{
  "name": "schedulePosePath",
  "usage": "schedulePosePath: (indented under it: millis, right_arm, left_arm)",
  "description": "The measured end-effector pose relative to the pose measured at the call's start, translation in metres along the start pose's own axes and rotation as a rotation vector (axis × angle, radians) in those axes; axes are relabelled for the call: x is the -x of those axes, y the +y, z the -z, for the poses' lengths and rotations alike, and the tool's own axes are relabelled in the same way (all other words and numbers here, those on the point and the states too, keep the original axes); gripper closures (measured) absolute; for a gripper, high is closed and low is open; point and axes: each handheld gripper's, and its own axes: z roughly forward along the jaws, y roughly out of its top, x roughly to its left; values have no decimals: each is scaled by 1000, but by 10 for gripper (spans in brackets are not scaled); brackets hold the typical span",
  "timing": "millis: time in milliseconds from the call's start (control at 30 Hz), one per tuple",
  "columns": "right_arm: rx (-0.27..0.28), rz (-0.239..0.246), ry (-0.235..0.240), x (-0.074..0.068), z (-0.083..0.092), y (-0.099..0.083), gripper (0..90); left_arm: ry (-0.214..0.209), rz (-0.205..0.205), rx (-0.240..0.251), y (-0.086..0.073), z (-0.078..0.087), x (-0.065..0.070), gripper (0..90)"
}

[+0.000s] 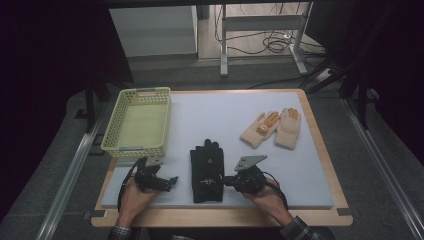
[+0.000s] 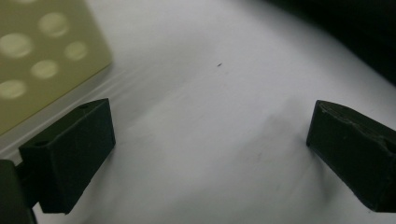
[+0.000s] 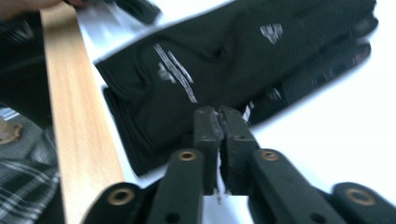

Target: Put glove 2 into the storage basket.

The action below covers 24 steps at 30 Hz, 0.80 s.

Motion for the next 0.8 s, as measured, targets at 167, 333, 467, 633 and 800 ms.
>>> schedulePosePath:
  millis: [167, 333, 467, 633, 800]
  right_arm:
    - [-22, -1, -11, 5, -3, -14, 885]
    - [-25, 8, 4, 1, -11, -18, 885]
    - [-21, 24, 14, -3, -17, -14, 885]
    - [-16, 40, 22, -7, -26, -9, 885]
    - [-15, 61, 26, -10, -37, -1, 884]
  left_arm:
    - [48, 25, -3, -9, 9, -9, 14]
    - [36, 66, 4, -17, 12, -21, 10]
    - [26, 68, 3, -18, 12, -23, 6]
    - [25, 68, 3, -18, 12, -23, 5]
    - [16, 56, 3, -19, 13, -24, 12]
